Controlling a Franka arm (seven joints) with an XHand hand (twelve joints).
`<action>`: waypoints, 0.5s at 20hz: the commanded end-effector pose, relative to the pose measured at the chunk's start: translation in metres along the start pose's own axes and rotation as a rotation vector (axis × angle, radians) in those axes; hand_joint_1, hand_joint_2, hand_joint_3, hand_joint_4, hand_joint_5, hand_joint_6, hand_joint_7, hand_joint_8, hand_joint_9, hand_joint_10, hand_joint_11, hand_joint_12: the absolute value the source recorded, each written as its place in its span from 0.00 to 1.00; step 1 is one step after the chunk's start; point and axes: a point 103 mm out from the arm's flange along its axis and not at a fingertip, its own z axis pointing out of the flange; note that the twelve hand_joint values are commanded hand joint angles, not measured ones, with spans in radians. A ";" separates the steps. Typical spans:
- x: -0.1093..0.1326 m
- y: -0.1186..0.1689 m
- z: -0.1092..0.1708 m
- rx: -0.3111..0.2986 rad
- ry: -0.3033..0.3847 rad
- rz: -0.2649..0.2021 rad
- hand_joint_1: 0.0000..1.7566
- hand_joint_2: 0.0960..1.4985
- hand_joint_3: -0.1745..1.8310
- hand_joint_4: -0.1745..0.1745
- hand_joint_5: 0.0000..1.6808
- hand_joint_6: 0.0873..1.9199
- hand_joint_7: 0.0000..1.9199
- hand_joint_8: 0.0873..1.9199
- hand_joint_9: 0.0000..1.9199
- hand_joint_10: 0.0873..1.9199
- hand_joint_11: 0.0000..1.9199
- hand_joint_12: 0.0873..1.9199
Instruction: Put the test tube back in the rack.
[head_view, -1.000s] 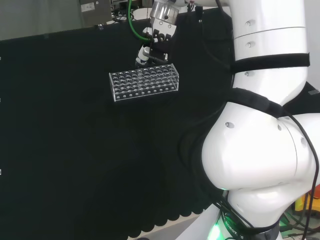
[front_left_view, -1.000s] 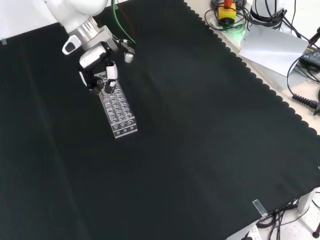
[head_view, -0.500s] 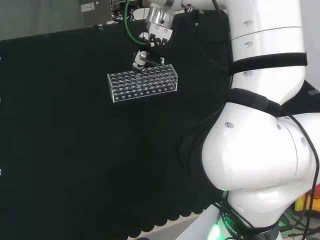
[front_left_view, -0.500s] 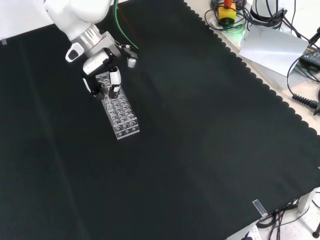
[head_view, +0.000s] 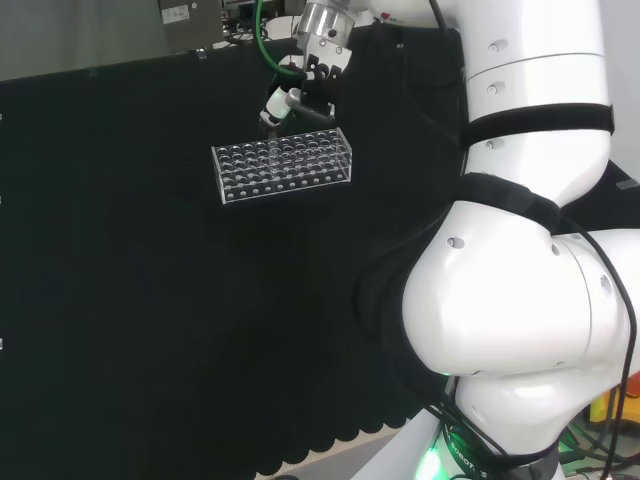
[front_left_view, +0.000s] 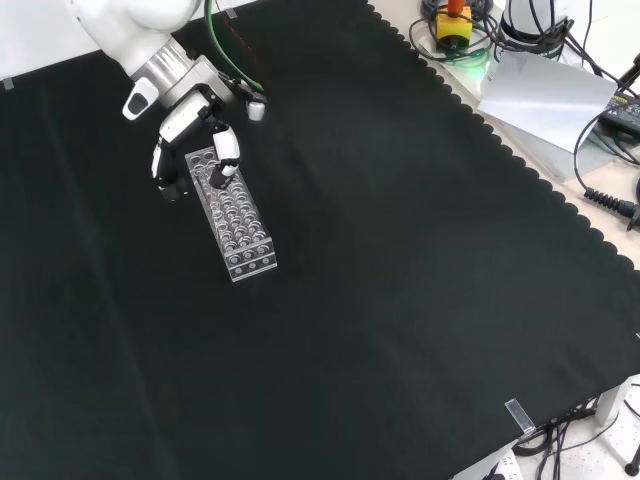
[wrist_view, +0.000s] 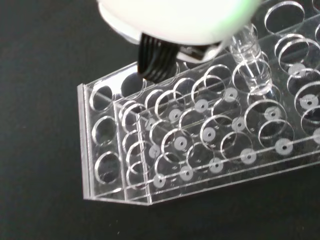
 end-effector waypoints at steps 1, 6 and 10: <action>0.005 -0.019 -0.020 0.003 0.027 -0.053 0.66 0.29 0.51 0.28 0.21 0.29 0.18 0.47 0.23 0.47 0.14 0.79; 0.015 -0.042 -0.051 -0.042 0.015 -0.076 0.63 0.29 0.50 0.29 0.19 0.24 0.16 0.48 0.20 0.48 0.11 0.80; 0.024 -0.062 -0.073 -0.076 -0.002 -0.092 0.62 0.29 0.49 0.29 0.20 0.21 0.15 0.48 0.19 0.49 0.11 0.80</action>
